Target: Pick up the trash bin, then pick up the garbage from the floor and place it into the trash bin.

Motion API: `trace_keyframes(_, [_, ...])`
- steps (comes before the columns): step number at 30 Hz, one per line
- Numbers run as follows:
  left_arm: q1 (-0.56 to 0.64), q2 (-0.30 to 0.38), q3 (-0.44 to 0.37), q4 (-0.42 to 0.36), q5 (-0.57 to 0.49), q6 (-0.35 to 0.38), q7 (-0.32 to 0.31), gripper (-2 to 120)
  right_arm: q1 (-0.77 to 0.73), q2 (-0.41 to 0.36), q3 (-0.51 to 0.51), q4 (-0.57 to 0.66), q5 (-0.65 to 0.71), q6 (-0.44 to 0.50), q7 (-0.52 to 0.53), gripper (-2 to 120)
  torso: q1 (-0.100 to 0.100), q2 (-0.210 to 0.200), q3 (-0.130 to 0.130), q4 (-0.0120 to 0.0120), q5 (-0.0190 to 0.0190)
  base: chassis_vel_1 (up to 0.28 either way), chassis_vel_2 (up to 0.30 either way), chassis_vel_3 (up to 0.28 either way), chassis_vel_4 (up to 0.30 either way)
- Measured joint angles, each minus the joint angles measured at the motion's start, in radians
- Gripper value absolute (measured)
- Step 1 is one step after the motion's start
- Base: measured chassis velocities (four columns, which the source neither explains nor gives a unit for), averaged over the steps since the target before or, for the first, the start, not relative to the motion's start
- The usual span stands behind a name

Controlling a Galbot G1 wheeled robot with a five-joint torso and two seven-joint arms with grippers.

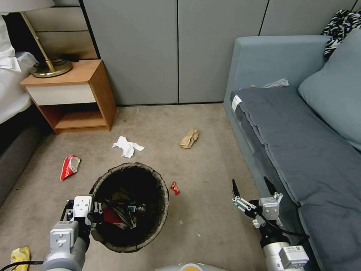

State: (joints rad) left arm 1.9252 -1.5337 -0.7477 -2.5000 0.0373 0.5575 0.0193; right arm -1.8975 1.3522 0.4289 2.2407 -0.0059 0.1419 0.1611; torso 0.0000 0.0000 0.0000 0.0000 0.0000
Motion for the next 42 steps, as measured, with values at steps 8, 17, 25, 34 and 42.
trace_keyframes(8, [-0.003, -0.003, 0.0, 0.0, 0.0, 0.001, 0.0, 1, 0.008, 0.0, -0.003, -0.007, 0.001, 0.0, 0.0, 100, 0.0, 0.0, 0.0, 0.0, 0.0, -0.122, 0.107, 0.1, -0.105])
trace_keyframes(17, [-0.006, -0.003, 0.0, 0.0, 0.0, 0.009, 0.0, 1, 0.049, -0.009, -0.012, -0.029, 0.041, -0.008, 0.01, 100, 0.0, 0.0, 0.0, 0.0001, -0.0001, -0.097, 0.109, 0.113, -0.089])
trace_keyframes(25, [-0.005, -0.007, 0.004, 0.0, 0.0, 0.021, -0.003, 1, 0.194, -0.064, -0.078, -0.112, 0.096, -0.151, -0.01, 100, 0.0, 0.0, 0.0, 0.0001, 0.0001, 0.0, 0.0, 0.0, 0.0])
trace_keyframes(34, [0.014, -0.021, -0.004, 0.0, 0.0, 0.022, -0.013, 1, 0.337, -0.086, -0.166, -0.203, 0.13, -0.323, -0.149, 100, 0.0, 0.0, 0.0, 0.0, -0.0001, 0.0, 0.0, 0.0, 0.0])
trace_keyframes(42, [0.015, -0.024, -0.022, 0.0, -0.011, 0.017, -0.021, 1, 0.514, -0.148, -0.275, -0.331, 0.253, -0.476, -0.215, 100, 0.0, 0.0, 0.0, 0.0001, 0.0, 0.0, 0.0, 0.0, 0.0])
